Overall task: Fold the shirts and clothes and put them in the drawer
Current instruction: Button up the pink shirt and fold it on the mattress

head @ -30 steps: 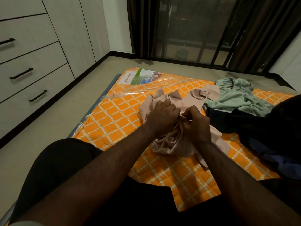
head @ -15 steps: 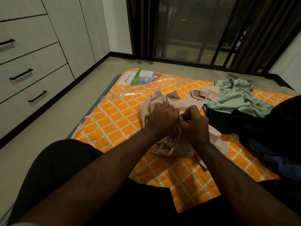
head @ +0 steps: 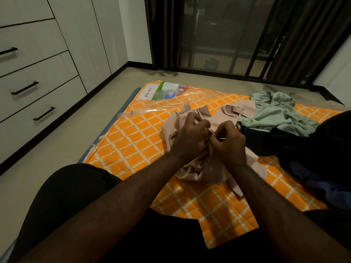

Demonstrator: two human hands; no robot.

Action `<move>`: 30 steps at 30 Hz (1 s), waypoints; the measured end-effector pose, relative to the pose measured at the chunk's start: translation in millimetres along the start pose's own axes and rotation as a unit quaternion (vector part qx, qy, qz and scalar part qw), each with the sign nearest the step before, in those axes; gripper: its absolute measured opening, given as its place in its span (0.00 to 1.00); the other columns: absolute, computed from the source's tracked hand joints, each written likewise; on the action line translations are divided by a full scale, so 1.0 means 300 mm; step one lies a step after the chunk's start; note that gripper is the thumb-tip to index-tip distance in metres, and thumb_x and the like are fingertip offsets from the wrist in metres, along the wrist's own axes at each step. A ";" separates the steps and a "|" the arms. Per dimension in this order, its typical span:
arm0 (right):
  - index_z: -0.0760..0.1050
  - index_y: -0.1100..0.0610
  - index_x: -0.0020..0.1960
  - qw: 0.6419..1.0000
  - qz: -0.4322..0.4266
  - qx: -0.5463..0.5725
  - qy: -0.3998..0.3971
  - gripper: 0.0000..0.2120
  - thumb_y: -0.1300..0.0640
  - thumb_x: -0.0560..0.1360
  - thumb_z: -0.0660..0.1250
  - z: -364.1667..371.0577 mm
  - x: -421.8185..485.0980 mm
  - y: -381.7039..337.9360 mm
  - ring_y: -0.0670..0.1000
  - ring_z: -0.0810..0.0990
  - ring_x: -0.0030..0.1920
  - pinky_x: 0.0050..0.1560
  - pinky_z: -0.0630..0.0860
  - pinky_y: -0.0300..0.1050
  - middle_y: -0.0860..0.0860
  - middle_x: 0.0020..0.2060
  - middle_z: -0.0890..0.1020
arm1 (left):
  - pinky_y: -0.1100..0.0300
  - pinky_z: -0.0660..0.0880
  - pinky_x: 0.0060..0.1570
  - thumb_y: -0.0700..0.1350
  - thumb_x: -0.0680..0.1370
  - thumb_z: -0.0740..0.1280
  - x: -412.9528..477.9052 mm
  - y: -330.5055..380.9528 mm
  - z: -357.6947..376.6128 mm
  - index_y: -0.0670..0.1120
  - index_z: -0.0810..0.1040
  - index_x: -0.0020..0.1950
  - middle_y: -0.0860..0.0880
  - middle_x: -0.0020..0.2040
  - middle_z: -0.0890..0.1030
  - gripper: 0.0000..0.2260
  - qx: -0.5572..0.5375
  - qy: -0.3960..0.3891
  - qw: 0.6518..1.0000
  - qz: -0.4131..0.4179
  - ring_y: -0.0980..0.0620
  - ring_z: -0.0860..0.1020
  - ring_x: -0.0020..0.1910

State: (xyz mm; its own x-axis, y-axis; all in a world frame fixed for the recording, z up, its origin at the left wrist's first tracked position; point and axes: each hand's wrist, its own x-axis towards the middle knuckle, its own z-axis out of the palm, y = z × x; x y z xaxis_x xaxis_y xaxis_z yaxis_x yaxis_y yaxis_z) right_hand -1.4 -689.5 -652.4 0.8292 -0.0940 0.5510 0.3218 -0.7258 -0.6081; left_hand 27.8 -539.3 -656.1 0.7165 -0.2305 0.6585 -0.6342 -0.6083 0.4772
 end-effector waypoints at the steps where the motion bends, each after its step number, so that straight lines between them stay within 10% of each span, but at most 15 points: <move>1: 0.73 0.56 0.49 1.000 0.013 0.023 -0.003 0.11 0.63 0.74 0.75 0.002 -0.001 -0.002 0.47 0.81 0.39 0.43 0.83 0.46 0.48 0.39 0.80 | 0.60 0.72 0.38 0.42 0.78 0.69 0.004 -0.003 0.000 0.45 0.76 0.49 0.46 0.51 0.74 0.03 -0.017 0.021 0.998 -0.061 0.53 0.73 0.44; 6: 0.74 0.52 0.60 0.991 0.063 0.096 -0.075 0.15 0.62 0.76 0.72 0.031 -0.015 -0.008 0.37 0.83 0.45 0.47 0.79 0.31 0.45 0.44 0.85 | 0.48 0.78 0.40 0.51 0.83 0.65 -0.007 -0.014 0.021 0.44 0.80 0.41 0.48 0.36 0.81 0.15 -0.095 -0.065 0.953 -0.280 0.50 0.79 0.36; 10: 0.73 0.51 0.62 0.988 0.096 0.086 -0.082 0.19 0.66 0.75 0.71 0.039 -0.023 0.001 0.36 0.82 0.45 0.45 0.75 0.24 0.44 0.44 0.84 | 0.47 0.81 0.40 0.43 0.80 0.69 -0.027 -0.015 0.046 0.42 0.82 0.48 0.45 0.39 0.82 0.05 -0.238 -0.071 0.897 -0.366 0.44 0.82 0.39; 22: 0.75 0.55 0.59 0.998 0.038 0.031 -0.037 0.20 0.57 0.71 0.79 0.013 0.000 -0.011 0.42 0.83 0.40 0.43 0.79 0.32 0.47 0.42 0.84 | 0.57 0.82 0.41 0.31 0.79 0.68 -0.017 0.006 0.016 0.44 0.76 0.59 0.44 0.46 0.82 0.12 -0.405 -0.041 0.827 -0.387 0.51 0.83 0.43; 25: 0.73 0.54 0.54 0.995 0.082 0.062 0.000 0.19 0.59 0.69 0.79 -0.002 0.028 -0.012 0.41 0.84 0.39 0.42 0.82 0.38 0.46 0.40 0.84 | 0.54 0.83 0.45 0.34 0.79 0.69 -0.008 -0.007 0.011 0.44 0.76 0.59 0.44 0.48 0.83 0.11 -0.388 -0.056 0.854 -0.342 0.49 0.84 0.48; 28: 0.74 0.52 0.48 0.970 0.186 0.145 0.050 0.14 0.62 0.68 0.75 -0.011 0.052 0.020 0.47 0.85 0.40 0.46 0.85 0.56 0.50 0.38 0.85 | 0.63 0.78 0.43 0.40 0.78 0.71 -0.012 -0.054 0.023 0.45 0.79 0.58 0.48 0.51 0.83 0.10 -0.138 -0.101 0.965 -0.201 0.52 0.81 0.49; 30: 0.76 0.50 0.46 0.952 0.223 0.197 0.069 0.12 0.61 0.68 0.75 -0.016 0.077 0.051 0.51 0.86 0.43 0.48 0.84 0.62 0.51 0.39 0.86 | 0.62 0.77 0.45 0.40 0.75 0.72 -0.033 -0.085 0.040 0.47 0.79 0.58 0.49 0.54 0.82 0.13 -0.038 -0.150 0.980 -0.129 0.52 0.79 0.50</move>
State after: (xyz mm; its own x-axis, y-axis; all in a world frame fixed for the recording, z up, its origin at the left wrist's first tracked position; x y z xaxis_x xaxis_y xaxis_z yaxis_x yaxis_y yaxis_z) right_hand 20.6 -706.2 -646.1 0.8640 -0.4420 0.2412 0.1207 -0.2834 -0.9514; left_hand 40.4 -530.6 -681.7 0.9013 -0.2972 0.3153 -0.4333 -0.6200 0.6541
